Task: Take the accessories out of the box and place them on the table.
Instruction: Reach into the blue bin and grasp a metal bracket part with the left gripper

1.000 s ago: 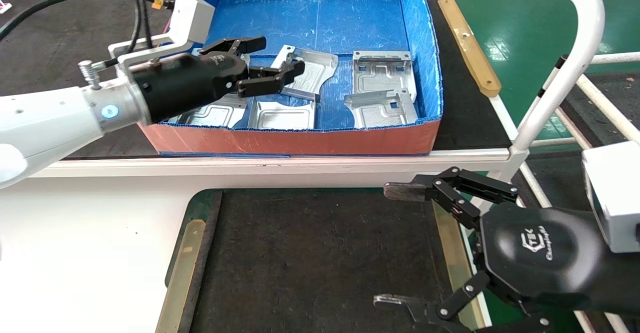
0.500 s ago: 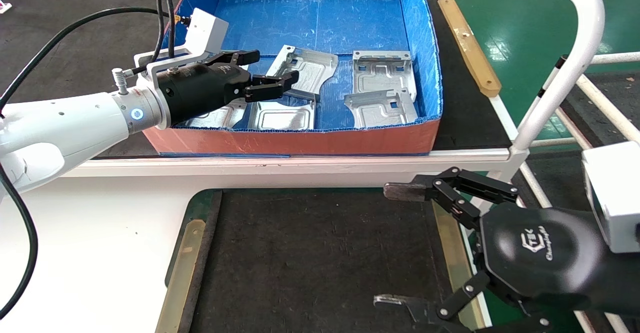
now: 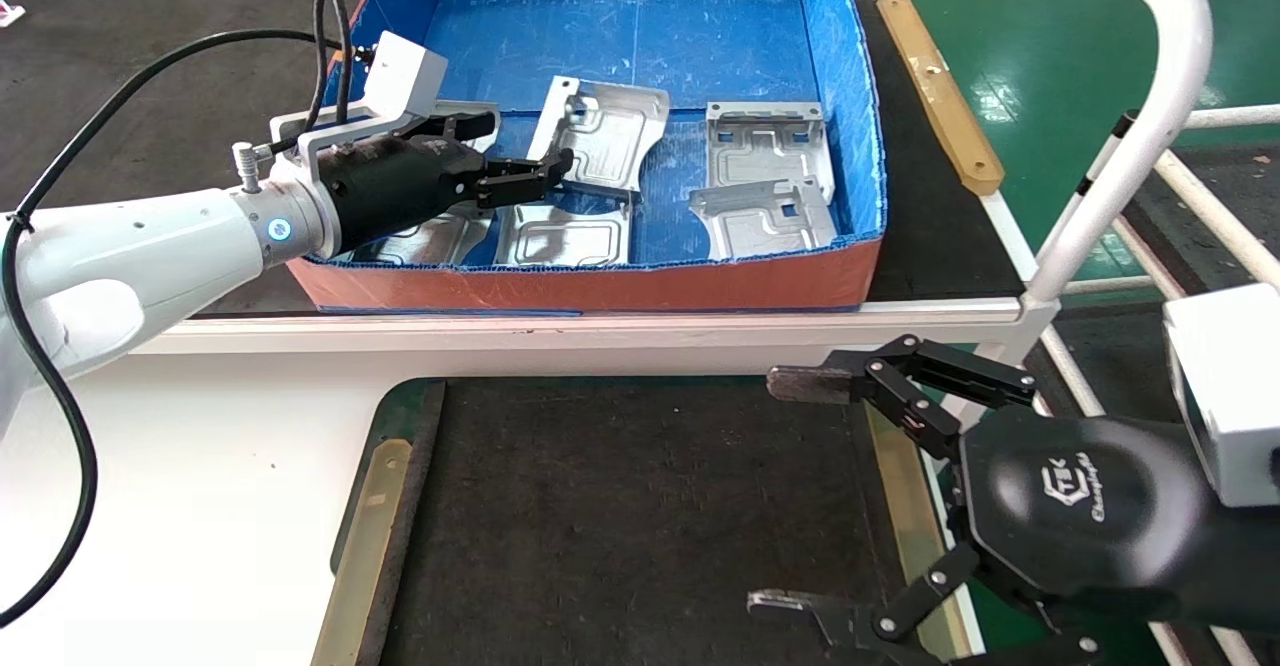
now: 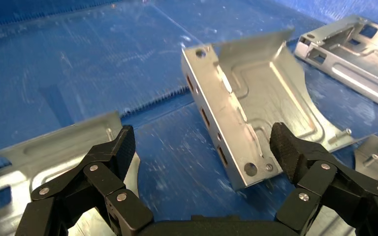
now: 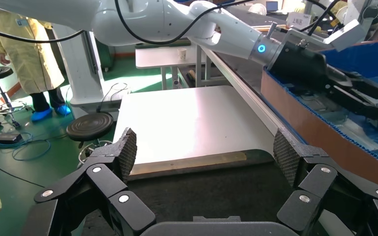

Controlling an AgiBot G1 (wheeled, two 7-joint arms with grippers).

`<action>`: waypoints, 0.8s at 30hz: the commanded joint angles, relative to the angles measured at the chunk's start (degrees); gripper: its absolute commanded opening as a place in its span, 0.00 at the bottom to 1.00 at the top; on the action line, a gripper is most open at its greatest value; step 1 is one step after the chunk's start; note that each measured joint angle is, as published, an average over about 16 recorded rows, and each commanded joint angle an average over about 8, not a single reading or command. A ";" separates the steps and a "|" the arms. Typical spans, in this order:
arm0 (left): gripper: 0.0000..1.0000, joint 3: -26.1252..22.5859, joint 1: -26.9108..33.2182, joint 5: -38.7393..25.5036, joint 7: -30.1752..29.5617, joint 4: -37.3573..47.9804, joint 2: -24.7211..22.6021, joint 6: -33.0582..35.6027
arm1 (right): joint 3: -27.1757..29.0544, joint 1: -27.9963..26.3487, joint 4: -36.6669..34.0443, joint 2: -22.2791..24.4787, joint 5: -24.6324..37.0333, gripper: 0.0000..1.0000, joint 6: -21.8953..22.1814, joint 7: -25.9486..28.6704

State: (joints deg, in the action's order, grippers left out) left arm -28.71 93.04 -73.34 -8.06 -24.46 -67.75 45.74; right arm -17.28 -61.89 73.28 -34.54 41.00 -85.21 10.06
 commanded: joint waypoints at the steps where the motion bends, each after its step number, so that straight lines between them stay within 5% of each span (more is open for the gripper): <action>1: 0.88 -0.06 0.31 -0.08 0.38 1.05 -0.31 0.06 | 0.00 0.00 0.00 0.00 0.00 0.84 0.01 0.00; 7: 0.13 -0.07 0.57 -0.13 0.51 1.76 -0.49 0.32 | -0.01 0.01 -0.01 0.01 -0.01 0.09 0.02 -0.01; 8: 0.04 -0.08 0.55 -0.14 0.51 1.70 -0.48 0.33 | -0.01 0.01 -0.01 0.01 -0.01 0.03 0.02 -0.01; 24: 0.00 -0.07 0.25 -0.02 0.39 0.95 -0.30 0.37 | -0.01 0.01 -0.01 0.01 -0.01 0.00 0.00 -0.01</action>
State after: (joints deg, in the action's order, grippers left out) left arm -28.78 93.30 -73.33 -7.67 -23.49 -68.06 46.12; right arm -17.29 -61.88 73.27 -34.53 40.99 -85.21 10.05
